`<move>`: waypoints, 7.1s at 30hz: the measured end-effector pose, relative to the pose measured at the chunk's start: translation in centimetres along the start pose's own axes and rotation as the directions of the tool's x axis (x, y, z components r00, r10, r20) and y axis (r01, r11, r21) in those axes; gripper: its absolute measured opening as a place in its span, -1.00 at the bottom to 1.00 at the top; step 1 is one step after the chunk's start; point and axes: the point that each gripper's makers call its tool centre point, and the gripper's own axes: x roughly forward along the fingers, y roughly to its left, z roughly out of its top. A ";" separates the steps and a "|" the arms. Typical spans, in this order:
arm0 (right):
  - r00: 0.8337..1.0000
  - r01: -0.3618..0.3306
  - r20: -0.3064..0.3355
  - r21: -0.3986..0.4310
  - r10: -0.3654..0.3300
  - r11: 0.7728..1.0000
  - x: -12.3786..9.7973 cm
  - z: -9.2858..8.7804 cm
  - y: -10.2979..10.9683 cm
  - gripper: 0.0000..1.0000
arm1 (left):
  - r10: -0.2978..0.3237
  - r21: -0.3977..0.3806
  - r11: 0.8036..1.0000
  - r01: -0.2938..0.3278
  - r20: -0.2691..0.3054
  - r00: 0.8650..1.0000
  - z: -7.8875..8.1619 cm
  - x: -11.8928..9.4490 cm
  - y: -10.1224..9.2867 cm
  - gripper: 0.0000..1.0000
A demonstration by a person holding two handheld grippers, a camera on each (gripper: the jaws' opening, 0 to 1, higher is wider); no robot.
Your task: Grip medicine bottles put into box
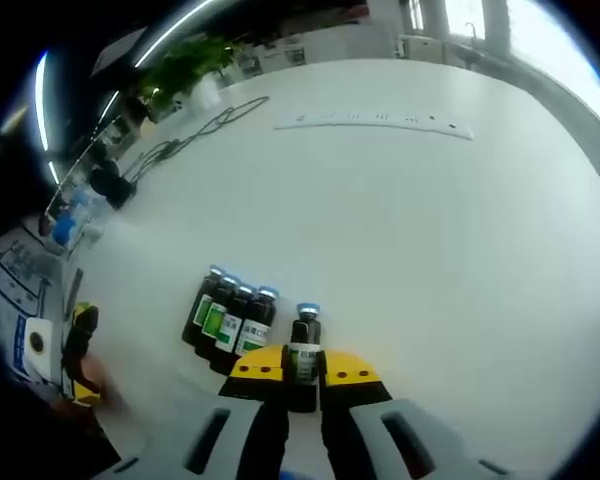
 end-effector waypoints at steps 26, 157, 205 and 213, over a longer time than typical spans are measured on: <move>0.946 -0.140 0.313 0.165 0.082 0.976 -3.0 0.7 0.5 -0.87 | 0.018 -0.009 1.000 -0.018 -0.012 1.000 -0.1 0.3 0.1 -0.26; 0.916 -0.219 -0.047 -0.891 0.399 0.398 -5.9 -9.9 11.8 -1.00 | 0.026 0.017 1.000 -0.026 -0.033 0.999 -0.5 0.3 0.1 -0.29; 0.912 -0.152 0.187 -0.674 0.366 0.723 -6.4 -2.8 10.3 -0.77 | 0.020 0.004 1.000 -0.020 -0.010 1.000 -0.1 0.0 0.1 -0.29; 0.934 -0.120 0.200 -0.603 0.295 0.789 -5.7 -1.0 8.6 -0.73 | 0.015 -0.001 1.000 -0.015 -0.004 1.000 0.1 0.1 -0.1 -0.29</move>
